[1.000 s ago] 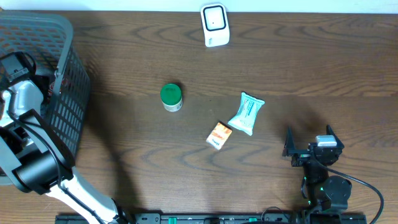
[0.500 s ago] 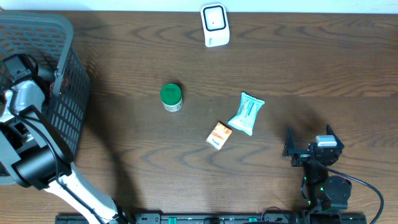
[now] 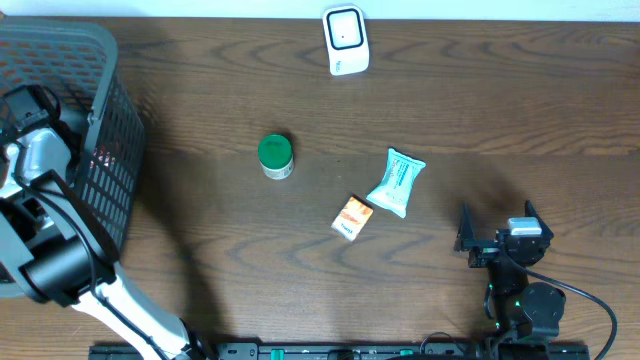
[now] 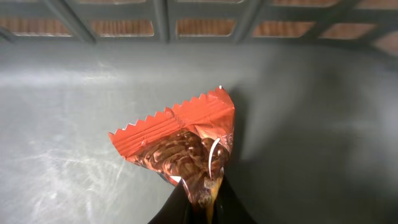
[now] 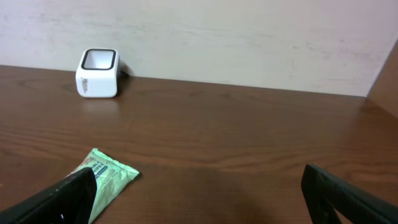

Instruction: Scan the item barcode

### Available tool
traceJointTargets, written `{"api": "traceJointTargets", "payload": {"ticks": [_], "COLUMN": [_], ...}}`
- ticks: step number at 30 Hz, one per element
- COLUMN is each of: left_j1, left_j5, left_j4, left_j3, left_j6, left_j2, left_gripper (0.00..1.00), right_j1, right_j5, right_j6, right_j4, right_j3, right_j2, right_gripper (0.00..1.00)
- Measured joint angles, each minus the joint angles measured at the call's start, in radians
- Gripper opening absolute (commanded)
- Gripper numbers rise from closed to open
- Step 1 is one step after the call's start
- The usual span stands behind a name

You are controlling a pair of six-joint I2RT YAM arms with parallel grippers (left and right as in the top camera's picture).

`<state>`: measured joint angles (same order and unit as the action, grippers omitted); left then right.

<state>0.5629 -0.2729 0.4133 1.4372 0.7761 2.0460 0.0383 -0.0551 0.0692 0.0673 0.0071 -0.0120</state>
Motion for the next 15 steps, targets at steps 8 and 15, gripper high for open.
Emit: {"api": "traceJointTargets", "payload": {"ticks": [8,15], "left_j1": [0.000,0.000], "left_j5": [0.009,0.021], "left_j4": [0.043,0.092], "left_j3": [-0.005,-0.004], "left_j6": [-0.032,-0.040], "left_j2": [-0.315,-0.568], "left_gripper": [0.07,0.07], "right_j1": [0.000,0.000], "right_j5": [0.000,0.000], "right_j6": [0.000,0.000], "right_j4": [0.000,0.000], "right_j3": [0.000,0.000], "right_j2": [0.000,0.000], "right_gripper": [0.99,0.99]}}
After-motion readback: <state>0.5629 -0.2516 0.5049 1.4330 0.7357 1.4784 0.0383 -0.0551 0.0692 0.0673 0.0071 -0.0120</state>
